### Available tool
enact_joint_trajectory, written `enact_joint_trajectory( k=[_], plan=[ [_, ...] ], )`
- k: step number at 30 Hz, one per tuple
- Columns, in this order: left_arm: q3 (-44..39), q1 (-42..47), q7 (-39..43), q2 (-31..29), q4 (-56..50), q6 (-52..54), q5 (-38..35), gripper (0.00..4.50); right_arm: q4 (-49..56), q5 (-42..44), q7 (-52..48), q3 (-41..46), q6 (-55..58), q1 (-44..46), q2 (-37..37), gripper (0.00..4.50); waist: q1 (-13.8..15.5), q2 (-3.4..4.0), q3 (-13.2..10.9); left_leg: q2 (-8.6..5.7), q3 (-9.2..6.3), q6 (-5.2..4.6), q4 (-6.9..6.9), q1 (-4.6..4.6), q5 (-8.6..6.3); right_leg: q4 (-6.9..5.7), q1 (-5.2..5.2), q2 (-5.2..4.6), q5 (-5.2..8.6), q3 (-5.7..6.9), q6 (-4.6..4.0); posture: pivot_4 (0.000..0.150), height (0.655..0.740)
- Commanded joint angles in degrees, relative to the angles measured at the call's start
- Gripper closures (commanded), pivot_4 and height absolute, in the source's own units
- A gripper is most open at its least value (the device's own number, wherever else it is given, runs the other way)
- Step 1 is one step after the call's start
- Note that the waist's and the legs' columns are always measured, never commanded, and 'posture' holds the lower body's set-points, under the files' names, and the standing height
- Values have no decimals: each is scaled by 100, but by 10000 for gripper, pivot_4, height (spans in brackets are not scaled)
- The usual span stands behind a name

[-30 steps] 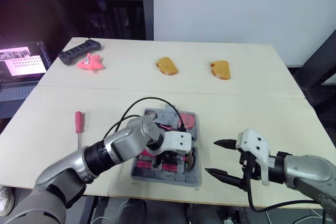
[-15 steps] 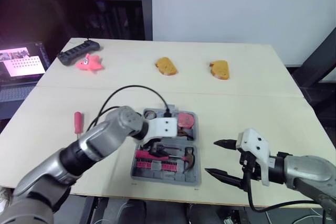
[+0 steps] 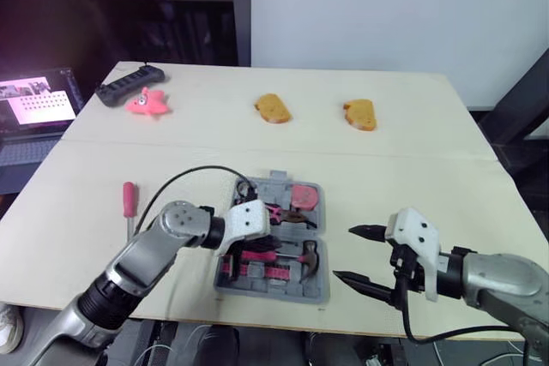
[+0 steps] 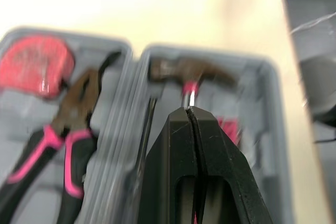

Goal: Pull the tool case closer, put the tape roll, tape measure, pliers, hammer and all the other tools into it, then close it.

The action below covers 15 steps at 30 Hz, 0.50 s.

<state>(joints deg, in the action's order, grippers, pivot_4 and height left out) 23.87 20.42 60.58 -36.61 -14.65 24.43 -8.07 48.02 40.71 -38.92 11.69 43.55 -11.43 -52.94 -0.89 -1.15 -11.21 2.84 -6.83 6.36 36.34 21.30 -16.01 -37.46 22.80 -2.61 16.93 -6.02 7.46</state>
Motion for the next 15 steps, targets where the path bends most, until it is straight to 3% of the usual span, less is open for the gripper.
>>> enact_joint_trajectory(
  k=[1, 15],
  plan=[
    [-42, -115, -21, 30, 167, -382, 84, 44597, 143, 38, 33, 58, 22, 35, 19, 0, 7, 0, 0, 0, 0, 0, 1, 1, 0, 0, 0, 0, 0, 0, 0, 1500, 7400],
    [361, -386, 102, -117, 607, -633, 748, 44597, 236, 99, 111, 151, 126, -88, 30, 0, 4, 2, 4, 0, 0, 0, 0, -2, 0, 1, -4, -1, 0, 0, 0, 1500, 7400]
  ],
)
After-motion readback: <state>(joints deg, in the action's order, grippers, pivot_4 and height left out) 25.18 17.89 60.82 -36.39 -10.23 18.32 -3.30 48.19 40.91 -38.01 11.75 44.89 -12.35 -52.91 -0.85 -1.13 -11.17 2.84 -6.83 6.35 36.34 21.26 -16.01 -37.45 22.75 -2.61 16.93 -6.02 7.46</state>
